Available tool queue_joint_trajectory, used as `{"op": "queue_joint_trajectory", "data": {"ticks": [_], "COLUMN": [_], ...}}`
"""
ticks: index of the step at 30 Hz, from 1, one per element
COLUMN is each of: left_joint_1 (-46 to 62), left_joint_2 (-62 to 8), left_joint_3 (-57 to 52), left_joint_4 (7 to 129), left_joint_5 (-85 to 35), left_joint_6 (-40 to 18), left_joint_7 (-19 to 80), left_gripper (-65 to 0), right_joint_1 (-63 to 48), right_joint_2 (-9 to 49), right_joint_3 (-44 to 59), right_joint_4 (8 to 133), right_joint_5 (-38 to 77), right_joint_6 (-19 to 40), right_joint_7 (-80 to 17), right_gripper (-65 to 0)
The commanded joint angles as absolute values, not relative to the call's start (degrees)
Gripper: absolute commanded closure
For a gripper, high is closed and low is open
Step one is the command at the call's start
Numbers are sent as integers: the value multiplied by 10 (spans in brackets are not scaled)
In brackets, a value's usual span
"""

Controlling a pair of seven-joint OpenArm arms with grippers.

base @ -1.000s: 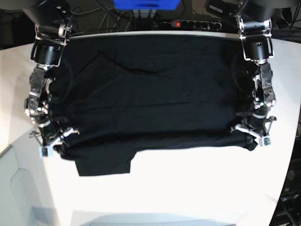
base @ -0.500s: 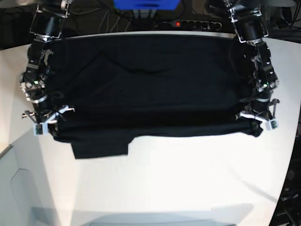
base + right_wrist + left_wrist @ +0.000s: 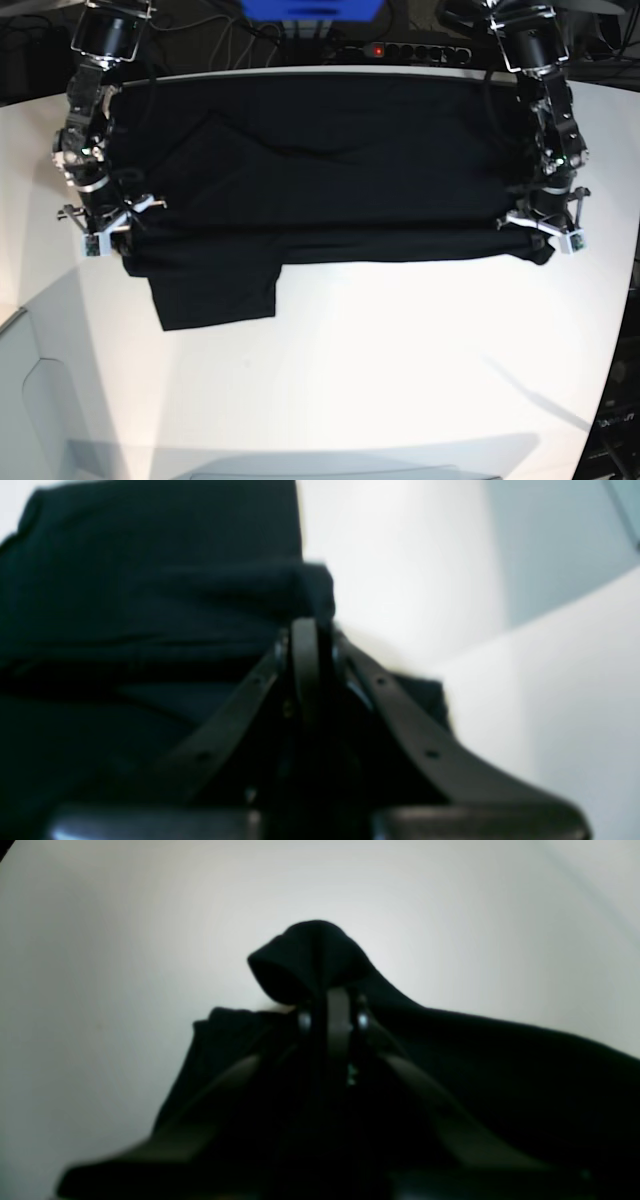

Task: Fold the T-shirt properly
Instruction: 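Lift the hem edge and fold it toward the collar with both grippers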

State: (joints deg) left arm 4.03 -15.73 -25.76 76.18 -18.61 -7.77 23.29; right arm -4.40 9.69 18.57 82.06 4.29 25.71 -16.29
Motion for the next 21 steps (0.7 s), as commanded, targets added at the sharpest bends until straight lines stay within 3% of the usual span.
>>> {"op": "queue_joint_trajectory", "data": {"ticks": [1, 3, 9, 12, 21], "left_joint_1": [40, 42, 58, 68, 83], "left_joint_2": [-167, -167, -167, -166, -167], "left_joint_3": [-260, -260, -262, -264, -277], "left_joint_4": [771, 772, 792, 814, 870], "left_joint_5": [-187, -187, -188, -188, -188], "left_joint_6": [-76, -77, -77, -77, -77], "left_joint_7": [220, 220, 220, 219, 219], "left_gripper": [-18, -67, -329, -353, -353], "right_joint_1": [-39, -39, -37, -36, -36], "right_joint_2": [105, 105, 104, 102, 81], "right_joint_3": [188, 188, 191, 193, 196], "right_joint_4": [826, 825, 831, 834, 908], "right_joint_5": [45, 45, 45, 47, 47], "right_joint_6": [260, 260, 260, 260, 259], "right_joint_7": [-150, -151, -147, -146, -149], "right_gripper": [0, -28, -228, -259, -262]}}
